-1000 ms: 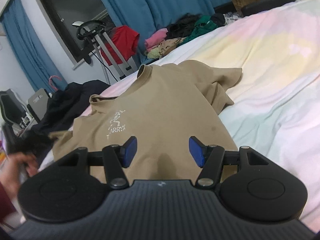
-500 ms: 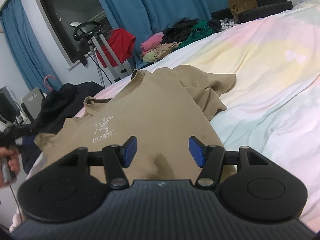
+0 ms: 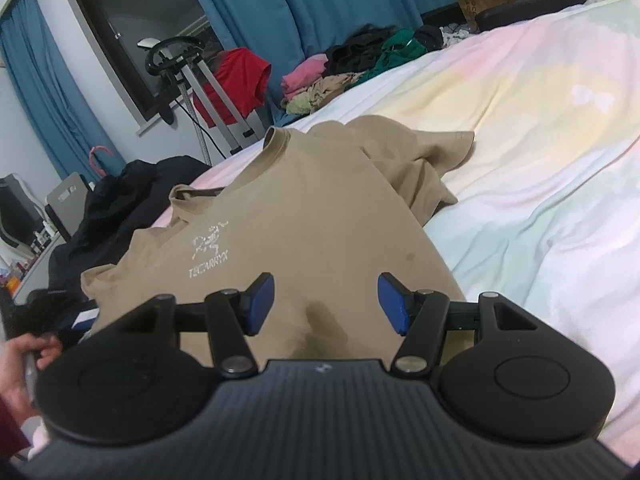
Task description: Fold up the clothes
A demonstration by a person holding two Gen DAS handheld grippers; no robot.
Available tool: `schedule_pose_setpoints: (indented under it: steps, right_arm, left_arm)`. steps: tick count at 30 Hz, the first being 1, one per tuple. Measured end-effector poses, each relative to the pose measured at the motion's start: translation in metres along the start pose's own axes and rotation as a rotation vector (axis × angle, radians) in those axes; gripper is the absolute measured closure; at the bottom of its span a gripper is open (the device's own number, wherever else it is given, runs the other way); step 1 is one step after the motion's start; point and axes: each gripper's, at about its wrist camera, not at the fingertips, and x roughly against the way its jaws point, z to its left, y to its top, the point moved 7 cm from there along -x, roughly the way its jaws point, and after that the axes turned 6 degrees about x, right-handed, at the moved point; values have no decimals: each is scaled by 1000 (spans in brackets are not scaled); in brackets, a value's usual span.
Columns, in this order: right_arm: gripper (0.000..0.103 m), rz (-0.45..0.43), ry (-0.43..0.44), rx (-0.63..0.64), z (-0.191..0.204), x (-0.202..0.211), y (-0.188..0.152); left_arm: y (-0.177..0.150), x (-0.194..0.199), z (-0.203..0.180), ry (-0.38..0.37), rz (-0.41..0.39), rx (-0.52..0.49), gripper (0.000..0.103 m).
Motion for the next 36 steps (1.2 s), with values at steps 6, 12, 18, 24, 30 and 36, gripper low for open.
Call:
schedule_pose_setpoints:
  steps: [6, 12, 18, 24, 30, 36]
  right_arm:
    - [42, 32, 9, -8, -1, -10, -6]
    - [42, 35, 19, -24, -3, -9, -6]
    - [42, 30, 19, -13, -2, -6, -5]
    - [42, 23, 17, 21, 2, -3, -5]
    - [42, -3, 19, 42, 6, 8, -1]
    - [42, -37, -2, 120, 15, 21, 3]
  left_arm:
    - [-3, -2, -10, -33, -5, 37, 48]
    - [1, 17, -5, 95, 11, -97, 96]
    - [0, 64, -13, 293, -80, -373, 96]
    - [-25, 98, -13, 353, -135, -468, 84]
    - [-52, 165, -7, 256, -198, -408, 49]
    - [-99, 225, -38, 125, -271, -407, 18]
